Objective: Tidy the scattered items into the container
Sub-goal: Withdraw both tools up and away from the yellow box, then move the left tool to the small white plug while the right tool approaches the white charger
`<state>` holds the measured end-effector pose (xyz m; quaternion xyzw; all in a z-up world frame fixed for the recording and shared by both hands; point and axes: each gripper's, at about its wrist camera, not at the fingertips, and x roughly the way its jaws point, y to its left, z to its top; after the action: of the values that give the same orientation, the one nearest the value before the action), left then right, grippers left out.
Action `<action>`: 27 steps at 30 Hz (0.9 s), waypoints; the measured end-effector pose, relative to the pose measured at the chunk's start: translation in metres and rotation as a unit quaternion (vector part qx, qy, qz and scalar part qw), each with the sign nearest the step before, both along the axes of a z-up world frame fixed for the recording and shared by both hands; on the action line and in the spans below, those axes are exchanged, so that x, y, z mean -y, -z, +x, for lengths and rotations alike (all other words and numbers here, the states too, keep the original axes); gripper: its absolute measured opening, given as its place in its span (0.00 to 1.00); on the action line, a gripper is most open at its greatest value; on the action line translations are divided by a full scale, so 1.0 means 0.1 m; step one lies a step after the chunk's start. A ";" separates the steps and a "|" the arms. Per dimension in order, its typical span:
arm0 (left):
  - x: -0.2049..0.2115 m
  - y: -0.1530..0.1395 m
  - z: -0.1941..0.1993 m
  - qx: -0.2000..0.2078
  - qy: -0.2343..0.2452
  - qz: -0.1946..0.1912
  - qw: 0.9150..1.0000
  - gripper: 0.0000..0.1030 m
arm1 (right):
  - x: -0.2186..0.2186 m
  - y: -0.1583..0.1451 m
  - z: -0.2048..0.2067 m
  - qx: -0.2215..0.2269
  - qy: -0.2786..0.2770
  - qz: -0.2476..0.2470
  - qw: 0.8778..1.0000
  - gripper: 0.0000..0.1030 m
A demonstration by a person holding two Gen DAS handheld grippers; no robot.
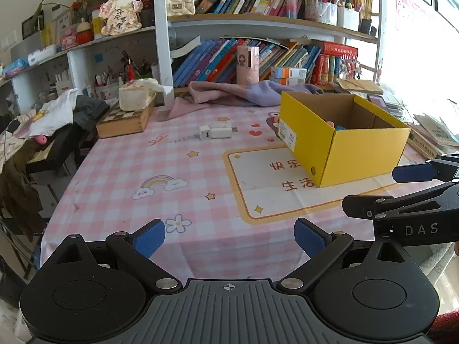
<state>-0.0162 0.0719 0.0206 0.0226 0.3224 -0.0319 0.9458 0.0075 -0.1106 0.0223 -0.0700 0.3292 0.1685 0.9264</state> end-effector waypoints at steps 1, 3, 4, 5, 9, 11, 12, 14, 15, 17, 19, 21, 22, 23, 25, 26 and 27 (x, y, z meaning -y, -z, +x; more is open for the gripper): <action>0.00 0.01 0.01 -0.001 0.000 0.000 1.000 0.96 | -0.01 0.00 0.01 -0.001 0.000 -0.001 1.000 0.85; -0.01 0.02 0.02 -0.003 -0.001 0.003 1.000 0.96 | -0.01 0.02 0.03 -0.004 0.001 0.001 1.000 0.85; -0.01 0.02 0.02 -0.003 -0.002 0.005 1.000 0.96 | -0.01 0.02 0.04 -0.005 0.001 0.003 1.000 0.85; -0.02 0.02 0.02 -0.004 -0.004 0.008 1.000 0.96 | -0.02 0.03 0.05 -0.006 0.000 0.005 1.000 0.85; -0.09 0.02 0.02 -0.003 -0.013 0.011 1.000 0.96 | -0.09 0.06 0.08 -0.008 -0.009 0.011 1.000 0.85; -0.11 0.01 0.01 0.004 -0.014 0.011 1.000 0.96 | -0.12 0.06 0.09 -0.007 -0.013 0.014 1.000 0.85; -0.12 0.00 0.00 0.007 -0.012 0.010 1.000 0.96 | -0.13 0.06 0.10 -0.007 -0.016 0.014 1.000 0.85; -0.14 -0.01 -0.01 0.013 -0.011 0.005 1.000 0.96 | -0.17 0.06 0.11 -0.006 -0.020 0.012 1.000 0.85; -0.15 -0.01 0.00 0.014 -0.011 0.002 1.000 0.96 | -0.19 0.05 0.12 -0.006 -0.023 0.010 1.000 0.85; -0.18 0.01 0.02 0.013 -0.013 -0.003 1.000 0.96 | -0.21 0.06 0.14 -0.005 -0.026 0.006 1.000 0.85; -0.19 0.03 0.05 0.010 -0.016 -0.006 1.000 0.96 | -0.23 0.08 0.17 -0.008 -0.028 0.004 1.000 0.85; -0.21 0.05 0.10 0.006 -0.018 -0.008 1.000 0.96 | -0.24 0.10 0.21 -0.010 -0.030 0.004 1.000 0.85; -0.21 0.05 0.12 0.006 -0.018 -0.007 1.000 0.96 | -0.24 0.11 0.23 -0.011 -0.030 0.004 0.999 0.85; -0.22 0.05 0.15 0.006 -0.019 -0.005 1.000 0.96 | -0.25 0.12 0.26 -0.012 -0.030 0.005 0.999 0.85; -0.23 0.06 0.20 0.006 -0.021 -0.003 1.000 0.96 | -0.27 0.13 0.33 -0.013 -0.032 0.006 0.999 0.85; -0.24 0.06 0.23 0.006 -0.022 -0.003 1.000 0.96 | -0.28 0.13 0.36 -0.013 -0.033 0.006 0.999 0.85; -0.25 0.07 0.27 0.006 -0.024 -0.004 1.000 0.96 | -0.29 0.13 0.40 -0.013 -0.034 0.006 0.999 0.85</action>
<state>0.0105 0.0968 0.0137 0.0117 0.3173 -0.0104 0.9482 0.0472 -0.0816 0.0090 -0.0739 0.3376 0.2030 0.9162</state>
